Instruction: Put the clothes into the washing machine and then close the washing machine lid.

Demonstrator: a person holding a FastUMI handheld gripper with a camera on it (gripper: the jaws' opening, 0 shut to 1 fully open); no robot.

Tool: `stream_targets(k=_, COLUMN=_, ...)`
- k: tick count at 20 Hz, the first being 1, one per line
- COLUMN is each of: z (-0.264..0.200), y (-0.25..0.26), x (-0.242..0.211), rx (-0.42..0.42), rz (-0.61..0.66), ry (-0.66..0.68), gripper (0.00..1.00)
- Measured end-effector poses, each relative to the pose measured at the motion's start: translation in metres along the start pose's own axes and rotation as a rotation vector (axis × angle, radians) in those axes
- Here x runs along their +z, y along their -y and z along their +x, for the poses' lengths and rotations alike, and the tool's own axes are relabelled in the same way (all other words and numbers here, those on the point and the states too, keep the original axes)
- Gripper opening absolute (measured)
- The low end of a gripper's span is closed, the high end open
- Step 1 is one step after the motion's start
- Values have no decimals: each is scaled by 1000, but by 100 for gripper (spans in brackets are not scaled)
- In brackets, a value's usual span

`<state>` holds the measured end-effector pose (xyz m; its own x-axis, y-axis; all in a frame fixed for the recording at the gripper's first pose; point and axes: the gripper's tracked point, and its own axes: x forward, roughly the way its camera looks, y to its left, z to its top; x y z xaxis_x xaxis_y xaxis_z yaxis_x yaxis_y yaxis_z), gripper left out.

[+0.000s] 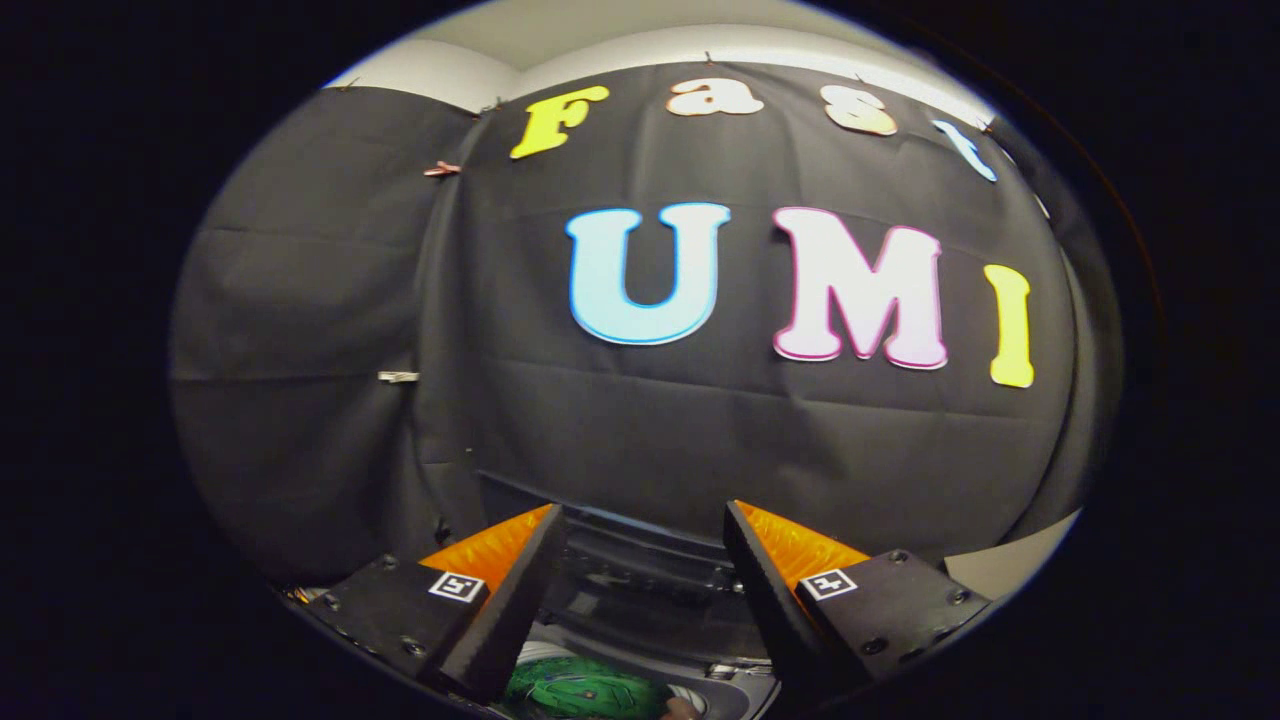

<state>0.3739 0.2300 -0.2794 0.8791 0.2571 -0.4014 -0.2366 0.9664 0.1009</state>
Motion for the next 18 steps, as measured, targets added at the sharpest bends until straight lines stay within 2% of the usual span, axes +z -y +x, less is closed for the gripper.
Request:
stream_targets(k=5, z=18, y=45, x=3, rx=-165, rz=66, ry=2, gripper=98)
stream_targets(k=11, z=35, y=86, x=-27, rx=-319, rz=102, ry=-110, gripper=98)
stream_targets(k=18, z=38, y=88, x=-37, rx=-314, rz=137, ry=-159, gripper=98)
